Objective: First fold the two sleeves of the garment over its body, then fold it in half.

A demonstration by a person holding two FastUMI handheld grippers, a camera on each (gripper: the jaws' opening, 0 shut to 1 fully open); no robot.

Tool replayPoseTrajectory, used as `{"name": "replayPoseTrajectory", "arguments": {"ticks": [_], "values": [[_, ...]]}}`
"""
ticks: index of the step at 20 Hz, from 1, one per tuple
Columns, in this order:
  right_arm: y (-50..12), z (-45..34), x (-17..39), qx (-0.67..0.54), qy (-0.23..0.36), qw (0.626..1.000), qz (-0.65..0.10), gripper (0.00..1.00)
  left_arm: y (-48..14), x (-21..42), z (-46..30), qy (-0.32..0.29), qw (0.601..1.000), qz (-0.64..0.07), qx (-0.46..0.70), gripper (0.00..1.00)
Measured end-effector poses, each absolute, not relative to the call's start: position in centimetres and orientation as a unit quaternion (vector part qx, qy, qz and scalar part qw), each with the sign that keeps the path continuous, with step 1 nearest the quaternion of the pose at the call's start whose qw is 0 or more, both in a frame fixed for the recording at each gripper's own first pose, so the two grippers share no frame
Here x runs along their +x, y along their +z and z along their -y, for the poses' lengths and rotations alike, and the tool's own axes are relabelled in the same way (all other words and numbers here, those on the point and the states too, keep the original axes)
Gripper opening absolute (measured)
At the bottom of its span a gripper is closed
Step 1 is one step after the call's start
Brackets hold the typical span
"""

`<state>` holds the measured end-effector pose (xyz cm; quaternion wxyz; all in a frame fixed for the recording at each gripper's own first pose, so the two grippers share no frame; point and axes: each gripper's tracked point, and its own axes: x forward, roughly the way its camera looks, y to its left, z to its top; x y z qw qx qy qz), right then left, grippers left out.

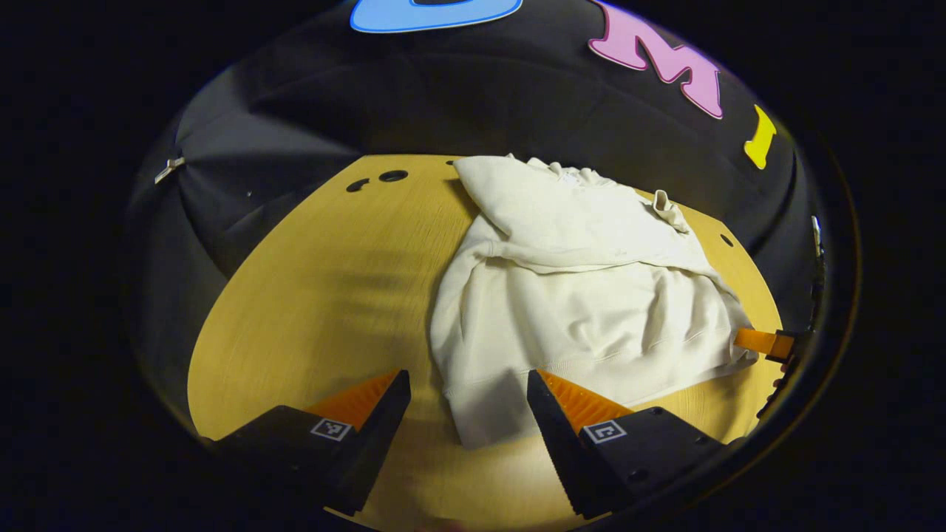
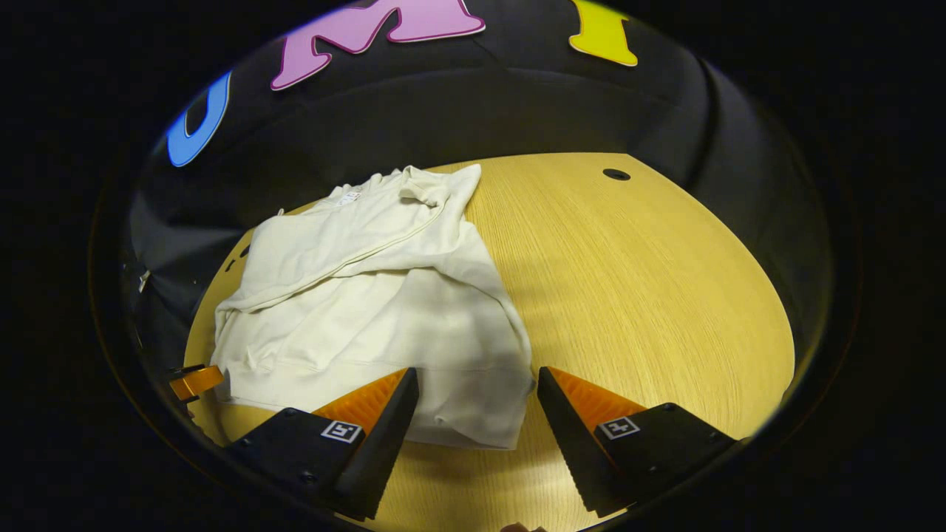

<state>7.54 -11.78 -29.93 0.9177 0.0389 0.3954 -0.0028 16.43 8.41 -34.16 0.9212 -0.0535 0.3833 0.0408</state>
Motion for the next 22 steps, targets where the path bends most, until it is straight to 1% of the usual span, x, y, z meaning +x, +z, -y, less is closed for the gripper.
{"name": "replayPoseTrajectory", "arguments": {"ticks": [2,6,8,9,10,11,12,13,14,15,16,17,18,19,20,21,22], "values": [[-30.2,11.8,7.3,0.036,-0.007,0.915,-0.401,0.99,-34.8,16.4,-8.3,0.047,0.918,-0.390,-0.056,0.98],[-30.4,11.8,7.5,0.015,-0.013,0.918,-0.395,1.00,-35.3,16.2,-8.3,0.061,0.918,-0.392,-0.021,0.98],[-30.6,11.9,7.5,-0.004,-0.012,0.919,-0.394,1.00,-35.4,16.3,-8.1,0.072,0.917,-0.392,-0.027,0.99],[-30.3,11.5,7.4,0.002,-0.007,0.918,-0.397,1.00,-35.4,16.3,-7.9,0.074,0.915,-0.395,-0.027,0.97],[-30.6,10.9,7.6,0.004,-0.007,0.919,-0.395,0.89,-35.4,16.3,-7.3,0.066,0.917,-0.393,-0.031,0.96],[-30.8,10.3,7.6,0.007,0.001,0.917,-0.398,0.81,-35.4,16.5,-6.8,0.060,0.917,-0.393,-0.029,0.89],[-30.8,9.8,7.7,0.007,0.003,0.918,-0.396,0.74,-35.5,16.6,-6.4,0.057,0.918,-0.391,-0.027,0.73],[-30.9,9.8,7.8,-0.001,0.003,0.918,-0.397,0.45,-35.4,16.7,-5.7,0.053,0.920,-0.388,-0.028,0.66],[-31.2,8.9,7.6,0.004,0.014,0.916,-0.400,0.48,-35.4,16.8,-5.2,0.052,0.921,-0.385,-0.030,0.42],[-30.7,8.9,7.6,0.007,0.013,0.919,-0.395,0.35,-35.4,17.0,-5.0,0.054,0.922,-0.382,-0.031,0.36],[-30.9,8.9,7.7,0.007,0.012,0.917,-0.398,0.25,-35.4,17.1,-4.8,0.054,0.923,-0.380,-0.033,0.24],[-31.1,8.8,7.9,0.011,0.016,0.918,-0.397,0.18,-35.2,17.3,-4.7,0.054,0.924,-0.377,-0.038,0.21],[-30.8,8.6,7.5,0.016,0.019,0.917,-0.398,0.14,-35.2,17.4,-4.7,0.056,0.925,-0.374,-0.046,0.10],[-30.8,8.7,7.7,0.021,0.024,0.916,-0.399,0.11,-35.2,17.6,-4.8,0.061,0.925,-0.371,-0.056,0.13],[-30.7,8.6,7.7,0.028,0.028,0.915,-0.401,0.12,-35.1,17.6,-4.8,0.068,0.924,-0.369,-0.067,0.08],[-30.8,8.6,7.9,0.031,0.031,0.914,-0.403,0.08,-35.0,17.7,-4.7,0.071,0.924,-0.369,-0.074,0.07],[-30.6,8.7,7.9,0.033,0.031,0.913,-0.404,0.08,-34.9,17.8,-4.5,0.069,0.924,-0.366,-0.081,0.07]]}}
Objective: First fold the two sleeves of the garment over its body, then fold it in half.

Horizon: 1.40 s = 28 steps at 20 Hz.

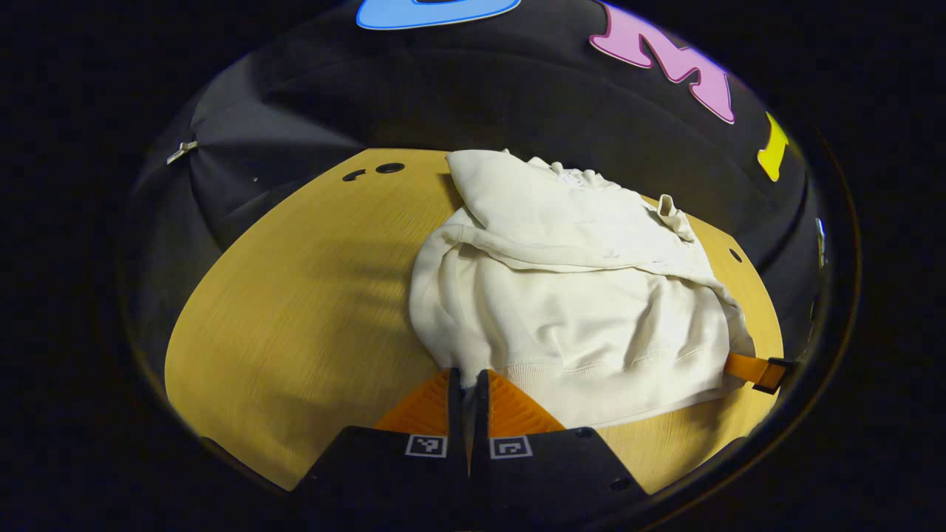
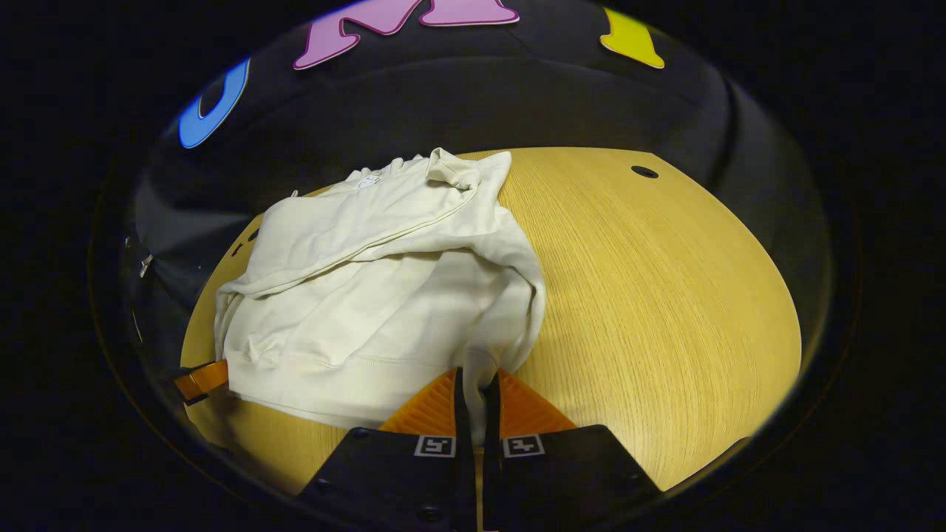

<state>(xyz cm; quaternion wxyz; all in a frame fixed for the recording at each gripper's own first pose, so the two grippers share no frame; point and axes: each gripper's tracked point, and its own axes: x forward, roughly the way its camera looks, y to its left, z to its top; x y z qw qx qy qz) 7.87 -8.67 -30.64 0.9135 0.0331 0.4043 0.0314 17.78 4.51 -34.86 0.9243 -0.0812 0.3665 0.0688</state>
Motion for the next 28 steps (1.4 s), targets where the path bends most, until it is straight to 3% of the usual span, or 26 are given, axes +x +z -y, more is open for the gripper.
{"name": "replayPoseTrajectory", "arguments": {"ticks": [8,18,28], "values": [[-27.1,7.7,11.0,0.033,0.046,0.927,-0.370,0.08,-30.0,20.4,-4.8,0.071,0.932,-0.332,-0.125,0.06],[-19.9,5.3,21.3,0.035,0.072,0.954,-0.290,0.08,-21.3,29.0,-5.0,0.059,0.963,-0.238,-0.112,0.06],[-16.7,3.0,31.0,0.043,0.073,0.972,-0.220,0.08,-17.0,38.0,-6.4,0.060,0.979,-0.173,-0.091,0.06]]}}
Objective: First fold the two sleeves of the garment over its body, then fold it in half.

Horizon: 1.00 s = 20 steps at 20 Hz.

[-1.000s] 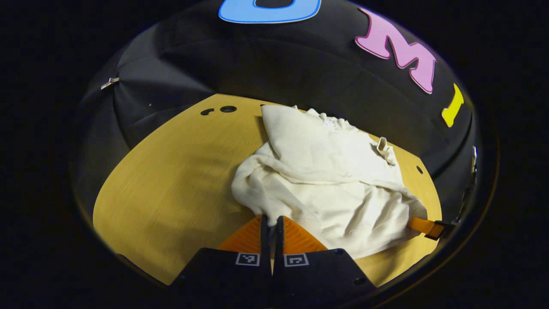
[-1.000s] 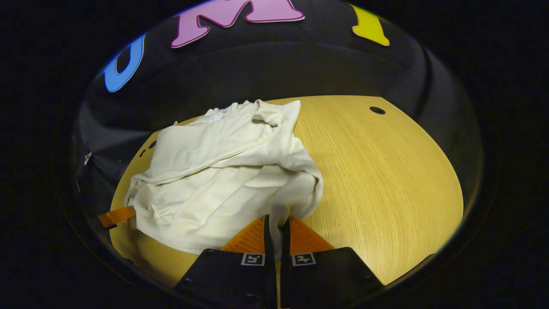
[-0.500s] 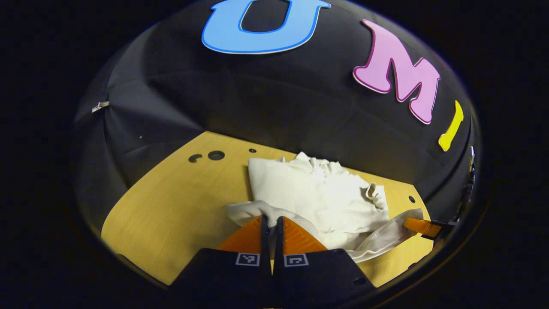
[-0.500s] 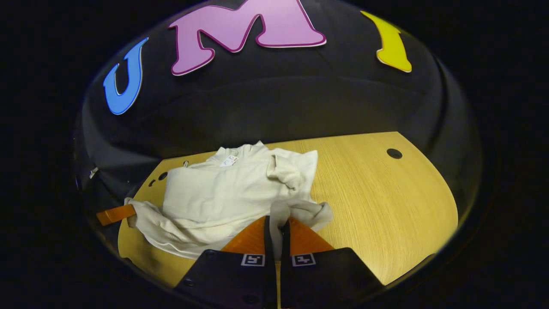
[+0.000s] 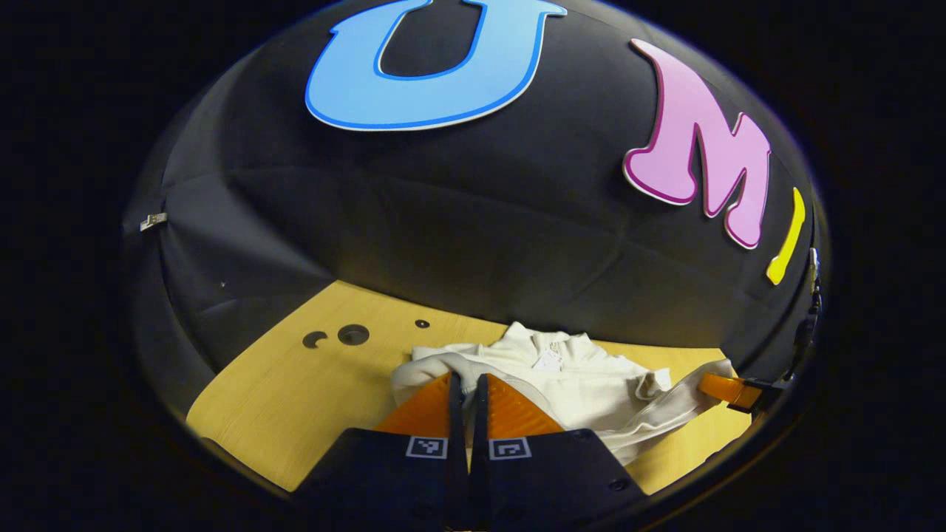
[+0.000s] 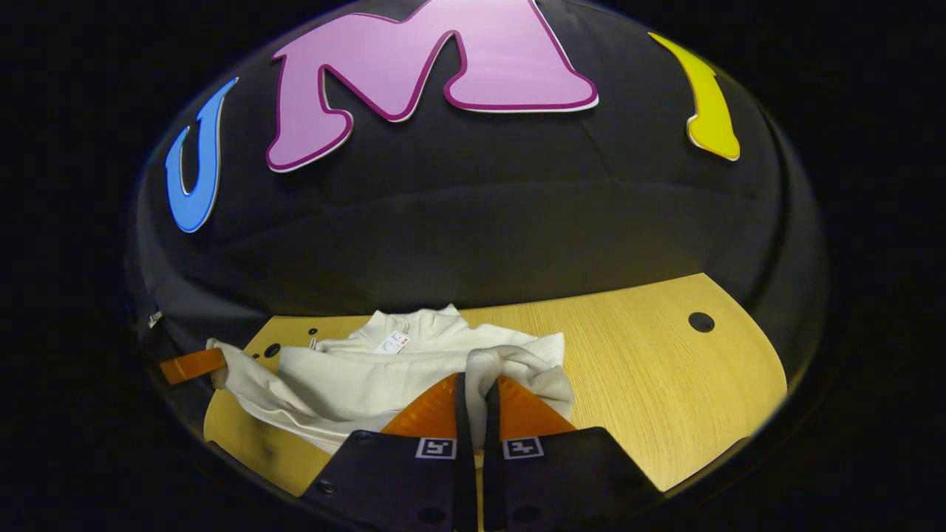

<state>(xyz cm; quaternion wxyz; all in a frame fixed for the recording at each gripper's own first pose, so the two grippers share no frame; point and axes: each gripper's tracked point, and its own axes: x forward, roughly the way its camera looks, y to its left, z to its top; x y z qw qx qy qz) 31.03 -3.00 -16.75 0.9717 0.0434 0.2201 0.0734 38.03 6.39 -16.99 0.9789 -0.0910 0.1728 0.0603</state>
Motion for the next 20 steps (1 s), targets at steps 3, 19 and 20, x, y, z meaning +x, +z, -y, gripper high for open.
{"name": "replayPoseTrajectory", "arguments": {"ticks": [3,19,20], "values": [[-17.2,2.5,33.2,0.014,0.069,0.977,-0.202,0.07,-17.5,41.0,-7.0,0.059,0.981,-0.163,-0.086,0.06],[-23.1,2.6,40.2,0.002,0.027,0.984,-0.178,0.22,-22.9,51.3,-8.4,0.059,0.987,-0.150,0.019,0.12],[-23.3,2.5,40.1,0.003,0.029,0.983,-0.181,0.31,-22.9,51.2,-8.7,0.068,0.986,-0.147,0.028,0.24]]}}
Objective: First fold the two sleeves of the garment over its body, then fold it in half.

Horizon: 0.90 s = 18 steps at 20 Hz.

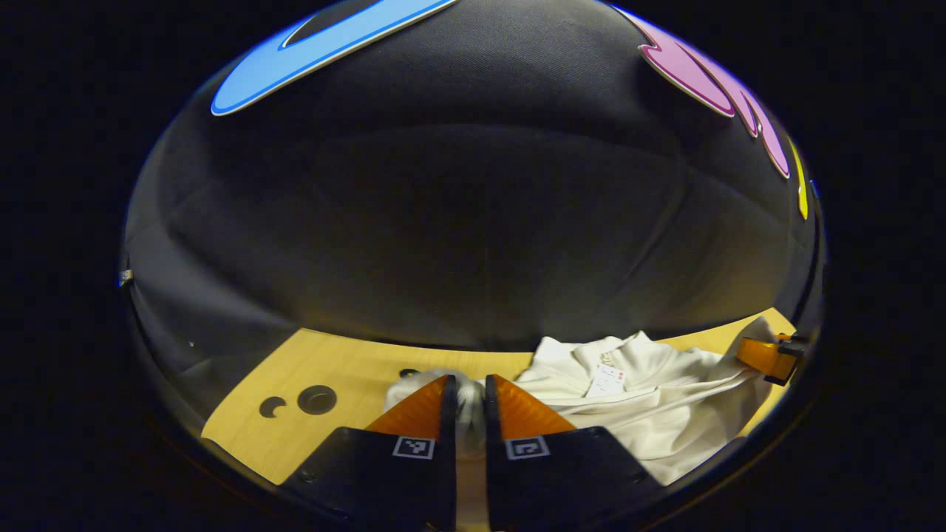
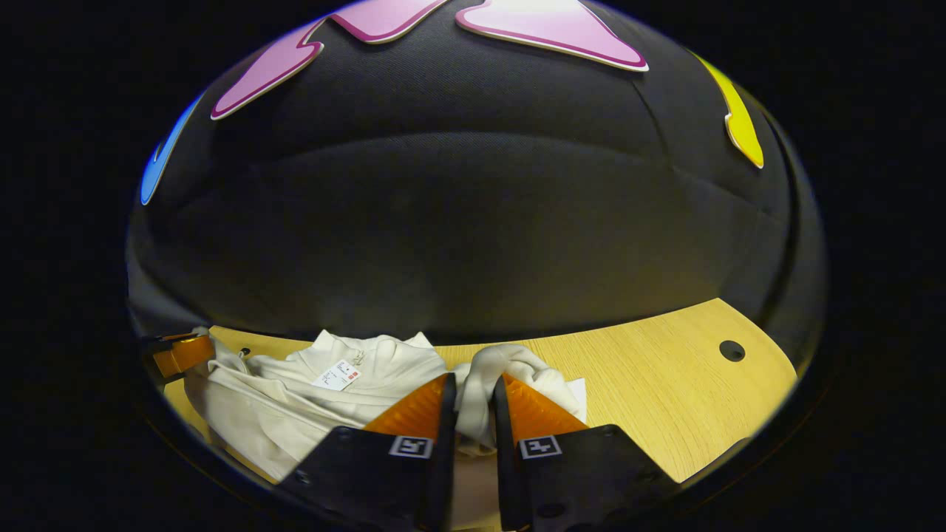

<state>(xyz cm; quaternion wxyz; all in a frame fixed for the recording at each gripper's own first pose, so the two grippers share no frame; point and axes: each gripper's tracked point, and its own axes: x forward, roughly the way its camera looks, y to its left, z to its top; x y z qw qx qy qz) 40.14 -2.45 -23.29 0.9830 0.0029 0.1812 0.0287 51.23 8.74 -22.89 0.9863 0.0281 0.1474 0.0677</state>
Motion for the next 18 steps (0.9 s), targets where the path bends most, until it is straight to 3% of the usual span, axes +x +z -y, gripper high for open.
{"name": "replayPoseTrajectory", "arguments": {"ticks": [3,4,6,7,8,10,13,18], "values": [[-22.8,2.8,39.8,-0.015,0.033,0.983,-0.179,0.78,-21.9,50.7,-9.2,0.075,0.986,-0.144,0.045,0.55],[-22.5,3.0,39.4,-0.024,0.031,0.984,-0.175,0.82,-21.2,50.5,-8.9,0.072,0.987,-0.139,0.036,0.66],[-21.6,3.3,38.4,-0.027,0.028,0.986,-0.164,0.87,-19.6,50.1,-8.4,0.058,0.991,-0.124,0.006,0.77],[-21.1,3.5,38.0,-0.024,0.025,0.987,-0.158,0.95,-18.5,49.7,-8.4,0.055,0.992,-0.115,-0.005,0.80],[-20.6,3.5,37.5,-0.020,0.024,0.988,-0.153,0.97,-17.5,48.9,-8.5,0.057,0.992,-0.109,-0.011,0.89],[-19.4,3.8,36.2,-0.018,0.021,0.989,-0.146,0.98,-15.5,47.4,-8.9,0.061,0.994,-0.093,0.002,0.98],[-17.0,4.9,34.2,-0.035,0.004,0.989,-0.142,0.97,-11.2,44.5,-8.5,0.057,0.997,-0.030,0.036,0.98],[-10.7,6.7,29.4,-0.038,-0.014,0.992,-0.122,0.97,-6.0,37.7,-6.5,0.034,0.999,-0.007,0.032,0.98]]}}
